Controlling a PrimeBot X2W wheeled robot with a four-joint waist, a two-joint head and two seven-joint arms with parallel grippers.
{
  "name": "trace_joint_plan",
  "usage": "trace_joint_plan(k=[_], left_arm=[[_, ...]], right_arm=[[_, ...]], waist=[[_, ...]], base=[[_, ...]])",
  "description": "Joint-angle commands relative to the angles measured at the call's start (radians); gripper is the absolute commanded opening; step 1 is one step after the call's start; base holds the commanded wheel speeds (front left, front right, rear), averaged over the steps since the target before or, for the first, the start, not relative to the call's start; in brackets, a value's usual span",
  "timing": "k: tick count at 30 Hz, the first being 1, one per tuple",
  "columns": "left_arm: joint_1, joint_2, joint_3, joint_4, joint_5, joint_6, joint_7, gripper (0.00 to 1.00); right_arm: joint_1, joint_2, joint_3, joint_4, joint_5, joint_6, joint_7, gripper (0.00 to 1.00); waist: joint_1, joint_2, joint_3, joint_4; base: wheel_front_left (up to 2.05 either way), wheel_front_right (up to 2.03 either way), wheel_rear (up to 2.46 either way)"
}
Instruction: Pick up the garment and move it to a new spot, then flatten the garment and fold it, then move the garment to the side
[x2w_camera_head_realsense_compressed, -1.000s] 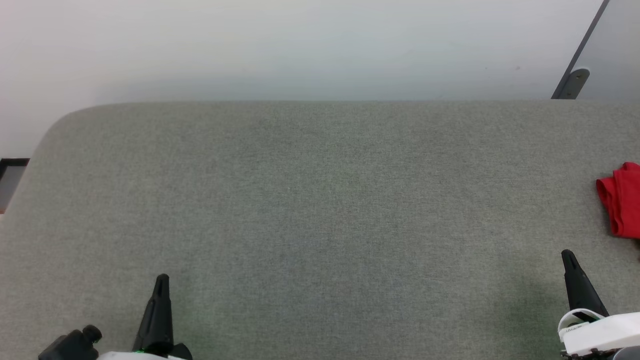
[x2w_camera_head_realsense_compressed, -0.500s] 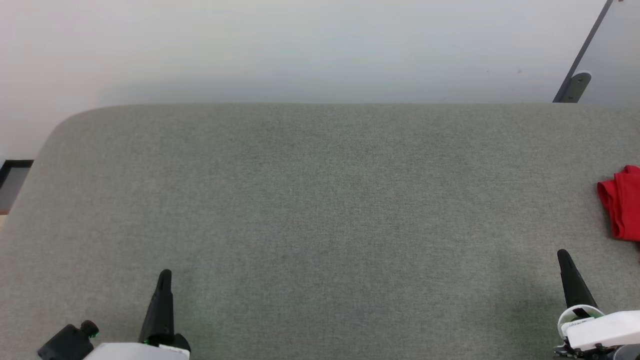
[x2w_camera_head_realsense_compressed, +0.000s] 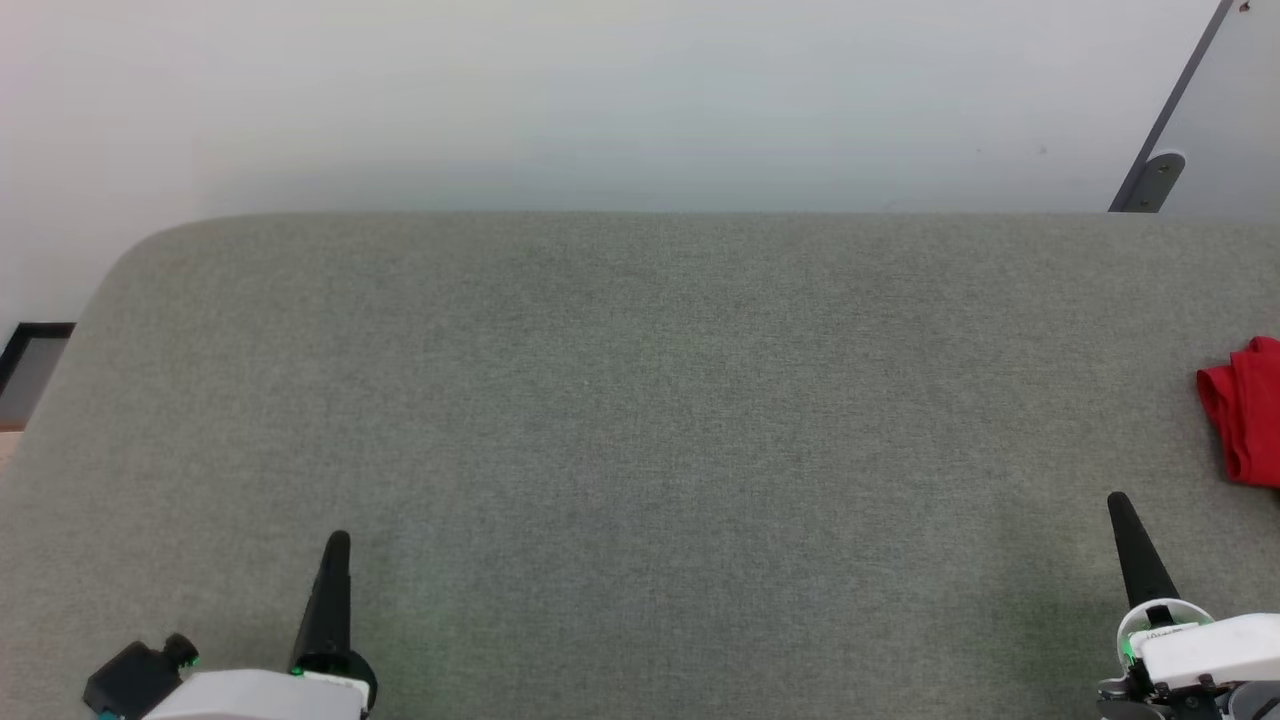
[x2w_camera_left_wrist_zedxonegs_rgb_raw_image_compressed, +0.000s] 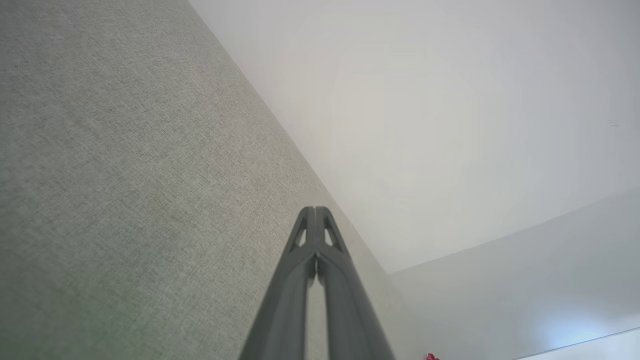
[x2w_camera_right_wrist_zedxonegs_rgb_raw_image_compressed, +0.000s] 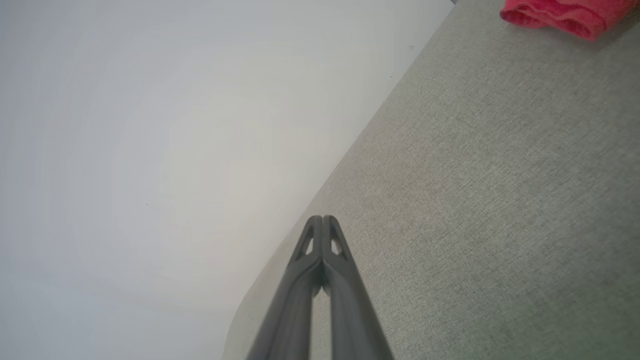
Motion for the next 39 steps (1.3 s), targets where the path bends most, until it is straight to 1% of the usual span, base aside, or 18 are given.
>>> trace_joint_plan(k=[1, 18, 39], left_arm=[[-0.019, 0.003, 0.0, -0.005, -0.024, -0.003, 0.004, 0.0], [-0.053, -0.003, 0.004, 0.031, -0.192, -0.004, 0.05, 0.0], [-0.087, -0.01, 0.01, 0.07, -0.365, -0.004, 0.099, 0.0]], right_arm=[[-0.016, 0.002, -0.007, -0.005, 0.021, -0.001, 0.007, 0.0], [-0.026, 0.03, -0.023, 0.008, 0.152, -0.001, 0.043, 0.0], [-0.033, 0.061, -0.04, 0.022, 0.287, -0.001, 0.081, 0.0]], waist=[[0.0, 0.0, -0.001, 0.0], [0.0, 0.0, -0.011, 0.007], [0.0, 0.0, -0.023, 0.014]], base=[[0.0, 0.0, 0.0], [0.0, 0.0, 0.0], [0.0, 0.0, 0.0]])
